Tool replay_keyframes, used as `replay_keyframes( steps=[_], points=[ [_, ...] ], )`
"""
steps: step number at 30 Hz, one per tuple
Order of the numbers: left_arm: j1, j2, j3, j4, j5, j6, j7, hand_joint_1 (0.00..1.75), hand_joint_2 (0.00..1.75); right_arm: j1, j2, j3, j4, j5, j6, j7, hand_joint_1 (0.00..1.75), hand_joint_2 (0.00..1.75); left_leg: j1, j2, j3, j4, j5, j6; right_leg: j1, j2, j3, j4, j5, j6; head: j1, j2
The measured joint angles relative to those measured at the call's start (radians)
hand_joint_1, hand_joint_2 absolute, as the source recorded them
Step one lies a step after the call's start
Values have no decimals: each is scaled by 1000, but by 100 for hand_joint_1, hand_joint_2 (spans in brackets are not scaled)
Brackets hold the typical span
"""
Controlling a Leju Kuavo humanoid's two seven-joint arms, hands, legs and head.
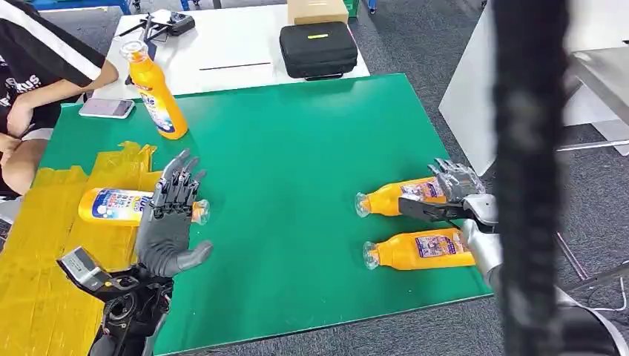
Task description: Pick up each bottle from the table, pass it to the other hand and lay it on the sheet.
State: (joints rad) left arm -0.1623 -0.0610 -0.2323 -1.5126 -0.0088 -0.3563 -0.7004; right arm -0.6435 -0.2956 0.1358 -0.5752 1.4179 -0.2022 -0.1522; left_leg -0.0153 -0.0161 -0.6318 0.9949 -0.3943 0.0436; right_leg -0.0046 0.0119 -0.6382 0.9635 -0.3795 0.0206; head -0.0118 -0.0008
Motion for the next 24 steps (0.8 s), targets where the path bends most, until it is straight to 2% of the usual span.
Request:
replay_keyframes(
  steps=[5,6,7,9,16,18,24],
  points=[
    [0,-1,0,0,10,-5,0,0,175,-31,2,0,50,-19,47,-7,3,175,0,0,0,0,0,0,0,0,0,0,0,0,0,0],
    [0,-1,0,1,12,-8,0,0,175,-37,2,0,61,-26,63,-9,51,175,0,0,0,0,0,0,0,0,0,0,0,0,0,0],
    [0,-1,0,3,16,-11,0,0,175,-42,2,0,71,-33,80,-11,145,175,0,0,0,0,0,0,0,0,0,0,0,0,0,0],
    [-1,-1,0,8,22,-17,0,0,175,-52,2,0,87,-46,110,-18,164,175,0,0,0,0,0,0,0,0,0,0,0,0,0,0],
    [-8,-9,0,25,39,-32,0,0,175,-94,-4,-2,138,-92,186,-49,175,175,0,0,1,0,0,0,0,0,0,0,0,0,0,0],
    [-10,-11,0,26,41,-35,0,0,175,-103,-6,-2,148,-99,203,-53,171,175,0,0,1,0,0,0,0,0,0,0,0,0,0,0],
    [-12,-15,0,26,42,-36,0,0,175,-118,-6,-2,164,-105,225,-54,175,175,0,0,1,0,0,0,0,0,1,0,0,0,1,0]
  ],
)
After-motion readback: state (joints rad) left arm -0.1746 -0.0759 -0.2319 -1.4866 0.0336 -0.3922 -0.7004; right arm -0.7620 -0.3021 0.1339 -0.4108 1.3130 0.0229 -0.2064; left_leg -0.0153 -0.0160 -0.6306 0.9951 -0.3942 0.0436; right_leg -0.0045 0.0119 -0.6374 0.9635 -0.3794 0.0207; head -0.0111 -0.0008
